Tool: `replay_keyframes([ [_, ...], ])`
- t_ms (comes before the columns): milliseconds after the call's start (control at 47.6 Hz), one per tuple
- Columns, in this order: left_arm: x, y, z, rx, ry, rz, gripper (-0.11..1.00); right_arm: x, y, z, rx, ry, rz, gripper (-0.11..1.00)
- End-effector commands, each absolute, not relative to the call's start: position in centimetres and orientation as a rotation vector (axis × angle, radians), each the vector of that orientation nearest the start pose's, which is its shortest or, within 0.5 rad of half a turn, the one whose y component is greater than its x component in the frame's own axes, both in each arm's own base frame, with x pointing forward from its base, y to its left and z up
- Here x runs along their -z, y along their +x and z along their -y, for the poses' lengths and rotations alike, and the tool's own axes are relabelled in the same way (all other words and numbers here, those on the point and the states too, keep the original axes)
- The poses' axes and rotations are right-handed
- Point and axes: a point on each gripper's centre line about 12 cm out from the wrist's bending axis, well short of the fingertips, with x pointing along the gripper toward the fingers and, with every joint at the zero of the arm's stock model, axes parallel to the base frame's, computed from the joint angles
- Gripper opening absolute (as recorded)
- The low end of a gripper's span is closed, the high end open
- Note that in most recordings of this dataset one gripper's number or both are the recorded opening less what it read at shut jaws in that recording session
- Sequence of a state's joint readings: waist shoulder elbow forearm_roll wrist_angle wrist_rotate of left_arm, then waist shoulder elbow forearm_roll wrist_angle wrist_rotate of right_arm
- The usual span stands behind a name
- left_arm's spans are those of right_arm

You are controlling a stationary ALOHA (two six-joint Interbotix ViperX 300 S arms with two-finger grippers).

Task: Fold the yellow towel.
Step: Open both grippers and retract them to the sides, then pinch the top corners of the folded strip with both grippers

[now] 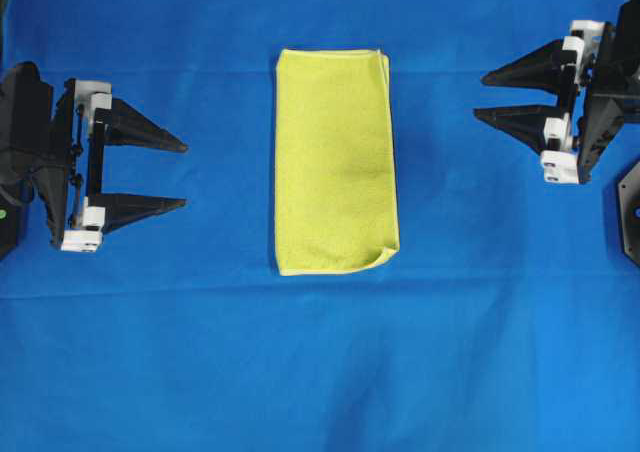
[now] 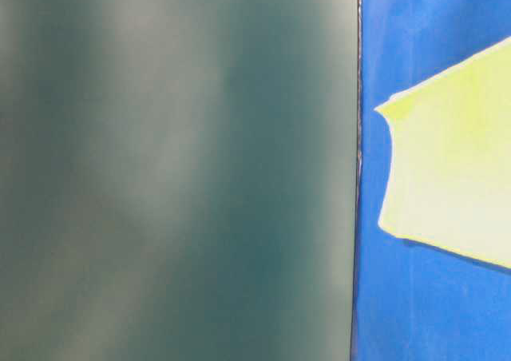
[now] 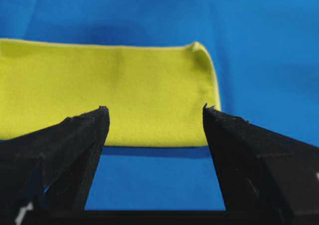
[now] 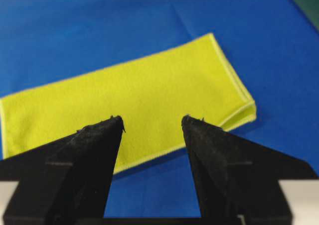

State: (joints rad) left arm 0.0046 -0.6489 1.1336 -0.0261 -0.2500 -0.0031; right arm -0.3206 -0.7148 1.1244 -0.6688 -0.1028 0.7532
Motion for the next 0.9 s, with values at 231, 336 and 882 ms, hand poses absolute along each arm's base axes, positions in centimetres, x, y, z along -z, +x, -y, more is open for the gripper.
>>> replay_keyframes([
  [231,-24.2,24.8,-0.3,-0.019,-0.027,-0.204,0.72,-24.2,22.7,6.7,0.265,0.148,-0.287,0.56],
  [336,-24.2,24.8,-0.5,-0.025,-0.032,-0.204,0.72,-24.2,22.8,6.8,0.270,0.148,-0.292,0.56],
  [882,-22.2,30.7,-7.7,-0.251,-0.059,-0.311,0.72,-22.7,28.1,13.4,0.444,0.152,-0.482,0.56],
])
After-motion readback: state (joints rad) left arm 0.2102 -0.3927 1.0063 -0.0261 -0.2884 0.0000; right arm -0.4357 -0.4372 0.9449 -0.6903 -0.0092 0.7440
